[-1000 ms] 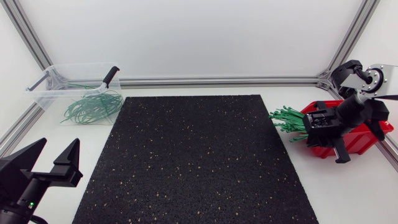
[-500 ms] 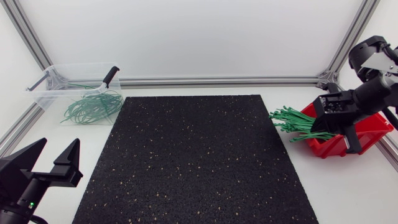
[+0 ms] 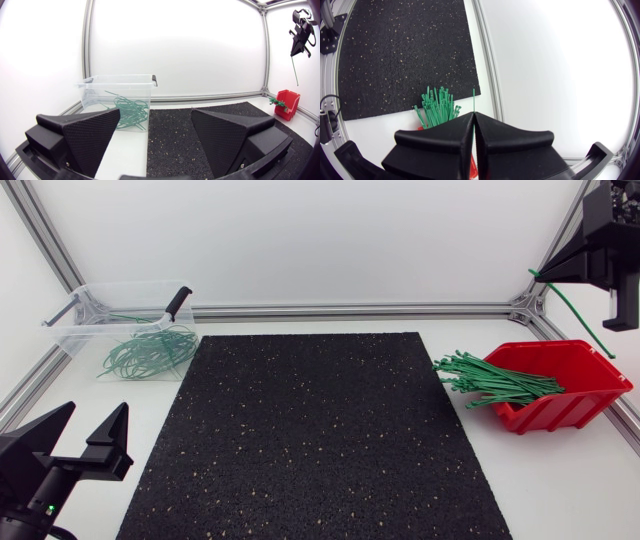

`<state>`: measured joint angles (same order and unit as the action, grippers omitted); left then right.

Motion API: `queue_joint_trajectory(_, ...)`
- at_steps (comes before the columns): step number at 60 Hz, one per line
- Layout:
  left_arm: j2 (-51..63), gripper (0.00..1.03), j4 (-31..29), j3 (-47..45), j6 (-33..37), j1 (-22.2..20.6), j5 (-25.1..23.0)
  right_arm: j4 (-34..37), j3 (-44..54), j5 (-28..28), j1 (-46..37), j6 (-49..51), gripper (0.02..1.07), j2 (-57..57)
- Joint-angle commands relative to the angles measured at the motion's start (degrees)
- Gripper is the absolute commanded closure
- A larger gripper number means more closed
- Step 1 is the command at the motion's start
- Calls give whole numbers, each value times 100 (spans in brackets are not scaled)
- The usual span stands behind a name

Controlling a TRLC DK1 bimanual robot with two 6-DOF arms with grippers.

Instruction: Take a green cable tie from the red box, thread the tail through the head to close it, then place it in the transparent bin on the left.

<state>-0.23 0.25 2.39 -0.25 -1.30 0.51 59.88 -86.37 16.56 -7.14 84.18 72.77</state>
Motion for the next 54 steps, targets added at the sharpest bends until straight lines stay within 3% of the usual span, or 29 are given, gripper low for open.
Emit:
queue_joint_trajectory(1, -39, 4, -148, -213, -124, -2, 19, 253, -275, 129, 107, -517, 101, 97)
queue_joint_trajectory(18, -39, 4, -148, -213, -124, -11, 19, -213, -671, 805, 845, -3321, 101, 0)
queue_joint_trajectory(32, -39, 4, -148, -213, -124, -37, 19, -574, -1014, 656, 1716, -5940, 101, 264)
queue_joint_trajectory(46, -39, 4, -148, -213, -124, -46, 19, -714, -1172, 542, 2603, -7513, 101, 817)
queue_joint_trajectory(54, -39, 4, -148, -222, -133, -46, 19, -1163, -961, 533, 3104, -8365, 101, 1011)
